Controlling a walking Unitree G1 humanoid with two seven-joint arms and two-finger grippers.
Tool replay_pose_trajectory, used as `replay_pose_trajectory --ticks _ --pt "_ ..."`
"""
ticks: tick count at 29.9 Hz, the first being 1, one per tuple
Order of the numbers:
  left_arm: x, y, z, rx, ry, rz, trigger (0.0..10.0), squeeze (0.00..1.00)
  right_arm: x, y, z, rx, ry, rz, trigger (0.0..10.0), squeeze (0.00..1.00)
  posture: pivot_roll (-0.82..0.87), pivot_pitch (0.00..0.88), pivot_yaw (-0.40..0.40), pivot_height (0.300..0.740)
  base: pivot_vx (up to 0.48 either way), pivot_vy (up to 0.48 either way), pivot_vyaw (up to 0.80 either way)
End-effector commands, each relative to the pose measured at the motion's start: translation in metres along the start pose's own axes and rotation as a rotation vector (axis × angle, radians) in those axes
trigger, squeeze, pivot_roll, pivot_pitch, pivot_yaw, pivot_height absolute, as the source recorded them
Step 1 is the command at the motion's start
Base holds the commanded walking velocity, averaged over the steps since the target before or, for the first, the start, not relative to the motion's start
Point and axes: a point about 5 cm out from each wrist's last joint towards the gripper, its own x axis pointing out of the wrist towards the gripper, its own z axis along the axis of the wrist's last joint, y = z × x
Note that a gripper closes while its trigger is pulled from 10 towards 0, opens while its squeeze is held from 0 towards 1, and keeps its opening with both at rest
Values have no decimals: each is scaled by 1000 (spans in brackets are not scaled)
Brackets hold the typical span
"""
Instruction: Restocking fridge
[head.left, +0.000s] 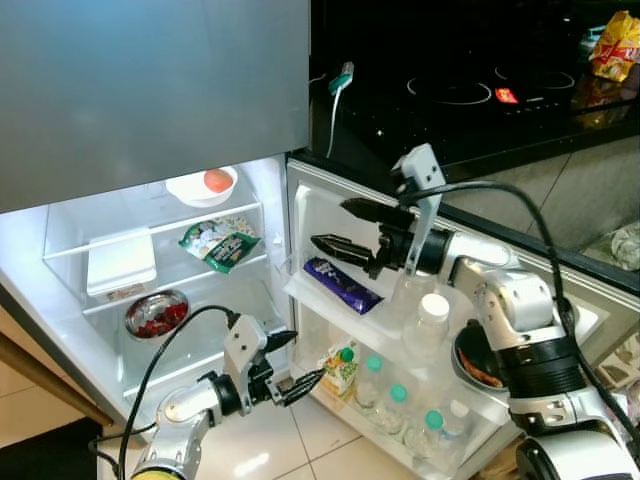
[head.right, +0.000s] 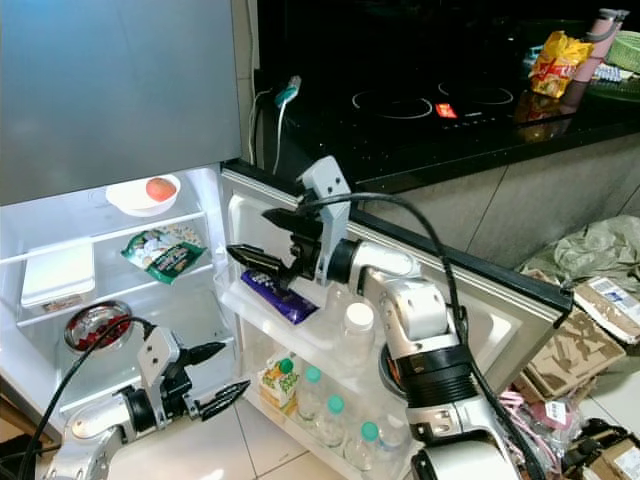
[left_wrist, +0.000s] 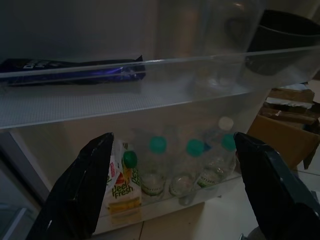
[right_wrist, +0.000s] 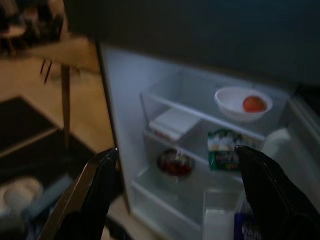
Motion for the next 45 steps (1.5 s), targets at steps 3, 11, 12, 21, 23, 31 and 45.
replay_pose_trajectory --ticks 3,11,12,21,23,31,45 --pt "-2 0 0 7 11 -6 10000 0 -14 2 -21 -20 165 48 10000 0 -88 0 -42 740 0 0 0" --pt "-1 0 0 7 14 -8 10000 0 -45 13 -29 -88 272 202 10000 0 -93 0 -42 740 0 0 0" --pt "-1 0 0 7 14 -8 10000 0 -45 13 -29 -88 272 202 10000 0 -93 0 -42 740 0 0 0" --pt "1 -2 -2 3 18 -17 10000 0 -43 -2 -51 -79 410 32 10000 0 -95 0 -39 740 0 0 0" --pt "1 -2 -2 2 20 -20 10000 0 -42 -5 -56 -54 436 -10 10000 0 -95 0 -38 740 0 0 0" --pt "-1 -2 -2 1 23 -14 10000 0 -44 -16 -60 -10 498 -122 10000 0 -93 0 -40 740 0 0 0" --pt "1 -4 -4 -6 21 -15 10000 0 -63 -37 -47 0 539 -272 10000 0 -99 0 -46 740 0 0 0"
